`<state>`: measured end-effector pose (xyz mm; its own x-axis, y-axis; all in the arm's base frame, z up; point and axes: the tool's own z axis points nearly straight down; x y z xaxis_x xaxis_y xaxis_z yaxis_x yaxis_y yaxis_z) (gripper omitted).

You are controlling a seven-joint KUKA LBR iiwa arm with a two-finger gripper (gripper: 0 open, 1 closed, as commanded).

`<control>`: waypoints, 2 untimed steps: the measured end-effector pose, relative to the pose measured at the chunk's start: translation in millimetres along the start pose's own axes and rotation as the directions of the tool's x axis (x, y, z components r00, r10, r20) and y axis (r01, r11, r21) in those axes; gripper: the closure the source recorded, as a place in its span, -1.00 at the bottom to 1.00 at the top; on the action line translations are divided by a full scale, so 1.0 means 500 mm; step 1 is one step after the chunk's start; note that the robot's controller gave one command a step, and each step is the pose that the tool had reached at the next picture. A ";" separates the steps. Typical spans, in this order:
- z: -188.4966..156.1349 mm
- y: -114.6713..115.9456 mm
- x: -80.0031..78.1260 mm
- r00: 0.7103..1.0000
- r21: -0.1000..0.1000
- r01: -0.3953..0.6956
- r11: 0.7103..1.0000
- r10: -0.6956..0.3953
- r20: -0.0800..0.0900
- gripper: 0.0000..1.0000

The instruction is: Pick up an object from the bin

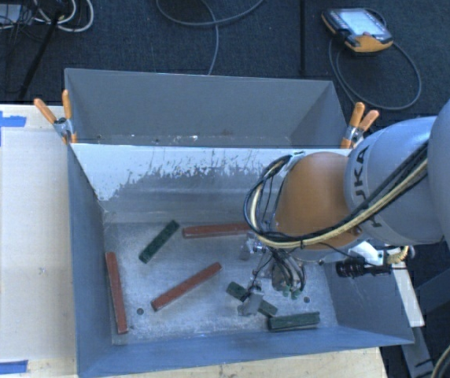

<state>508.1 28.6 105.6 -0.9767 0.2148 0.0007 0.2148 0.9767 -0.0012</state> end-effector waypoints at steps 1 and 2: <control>0.021 -0.058 -0.056 0.990 -0.002 -0.143 0.990 0.143 0.000 -1.00; 0.073 -0.053 0.053 0.952 0.000 -0.306 0.952 0.306 -0.003 1.00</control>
Offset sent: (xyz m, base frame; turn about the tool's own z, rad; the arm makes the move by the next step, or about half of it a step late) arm -0.0311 -0.0207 -0.0356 0.3112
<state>476.3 8.3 69.3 -0.8639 0.5037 0.0037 0.5037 0.8639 -0.0015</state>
